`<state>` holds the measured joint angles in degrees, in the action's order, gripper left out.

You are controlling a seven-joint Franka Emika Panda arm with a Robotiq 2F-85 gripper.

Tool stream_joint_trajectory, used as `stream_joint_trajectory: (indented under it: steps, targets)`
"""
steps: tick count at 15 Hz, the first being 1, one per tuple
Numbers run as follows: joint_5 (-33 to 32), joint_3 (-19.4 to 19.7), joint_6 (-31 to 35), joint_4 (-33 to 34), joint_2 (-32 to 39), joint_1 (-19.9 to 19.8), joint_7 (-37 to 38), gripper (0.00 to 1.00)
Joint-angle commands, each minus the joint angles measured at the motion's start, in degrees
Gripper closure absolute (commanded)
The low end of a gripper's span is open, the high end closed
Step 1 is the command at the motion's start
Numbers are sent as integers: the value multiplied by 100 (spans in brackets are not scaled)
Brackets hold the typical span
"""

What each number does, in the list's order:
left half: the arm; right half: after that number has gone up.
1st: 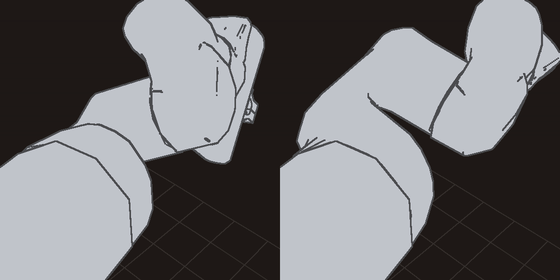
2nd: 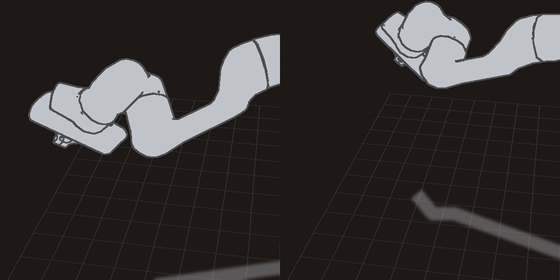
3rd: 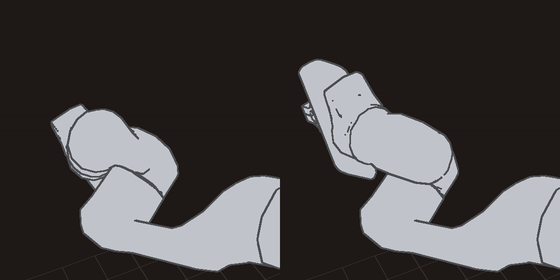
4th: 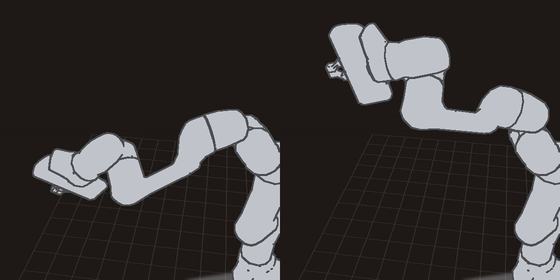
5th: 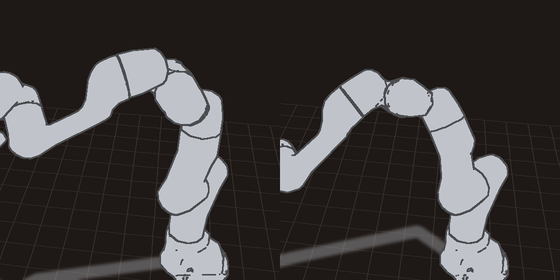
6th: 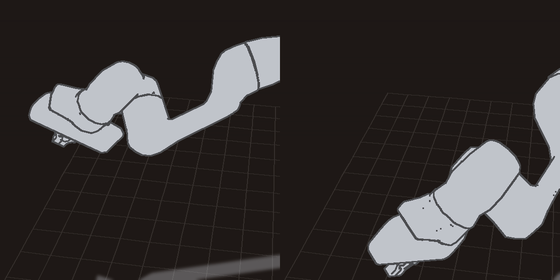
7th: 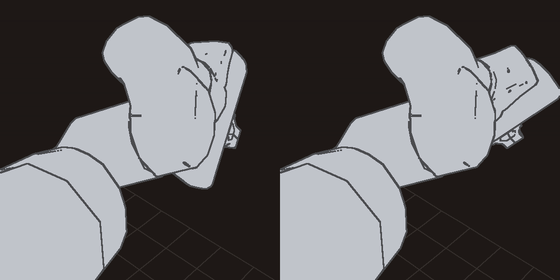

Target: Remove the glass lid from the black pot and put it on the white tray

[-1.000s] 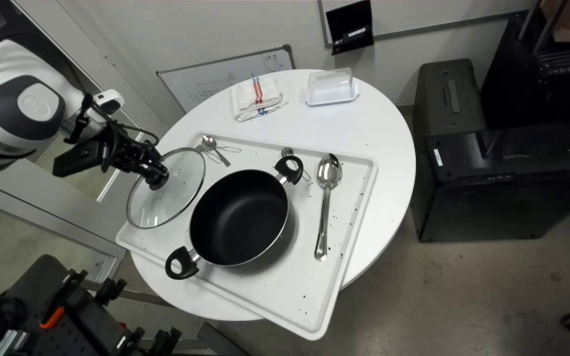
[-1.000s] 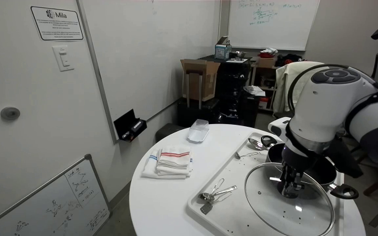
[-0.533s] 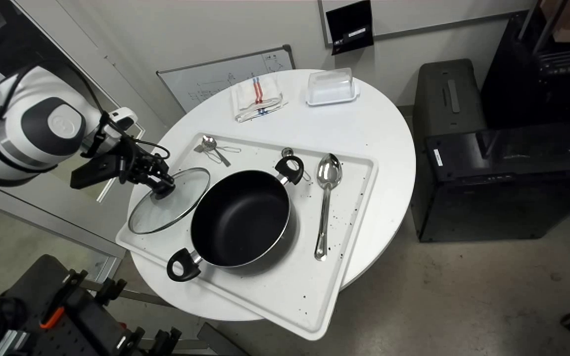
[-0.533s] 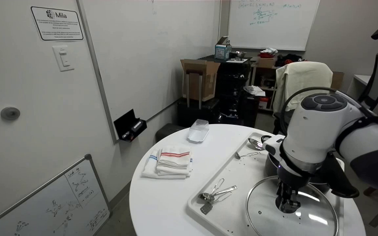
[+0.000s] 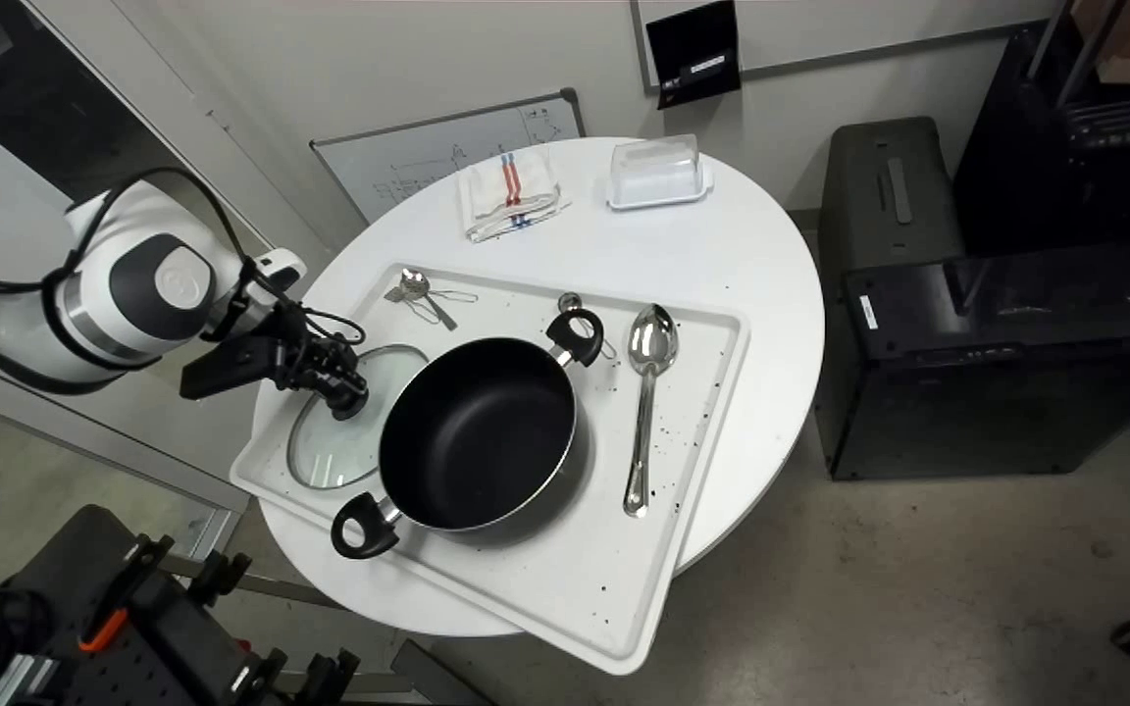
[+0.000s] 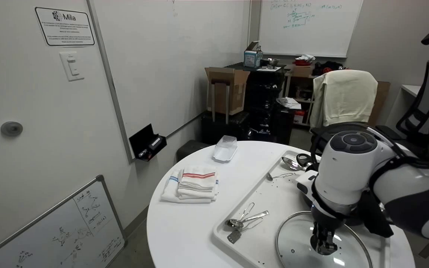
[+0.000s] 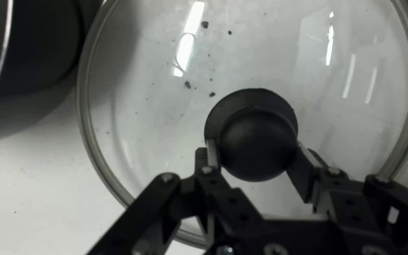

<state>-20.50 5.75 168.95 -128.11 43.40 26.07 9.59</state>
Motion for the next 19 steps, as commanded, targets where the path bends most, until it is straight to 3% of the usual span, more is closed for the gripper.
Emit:
stream_joint_trajectory:
  steps: [1, 6, 7, 8, 9, 12, 19]
  targets:
    - [167, -38, 154, 209, 197, -25, -208, 75]
    - [214, -46, 181, 250, 225, -24, -257, 75]
    - [223, -58, 169, 224, 196, -39, -263, 67]
    - [238, -81, 154, 191, 164, -69, -277, 25]
    - [244, -84, 150, 160, 137, -78, -282, 23]
    - [255, -146, 163, 28, 13, -154, -340, 4]
    - [207, -371, 330, -520, -543, -420, -671, 0]
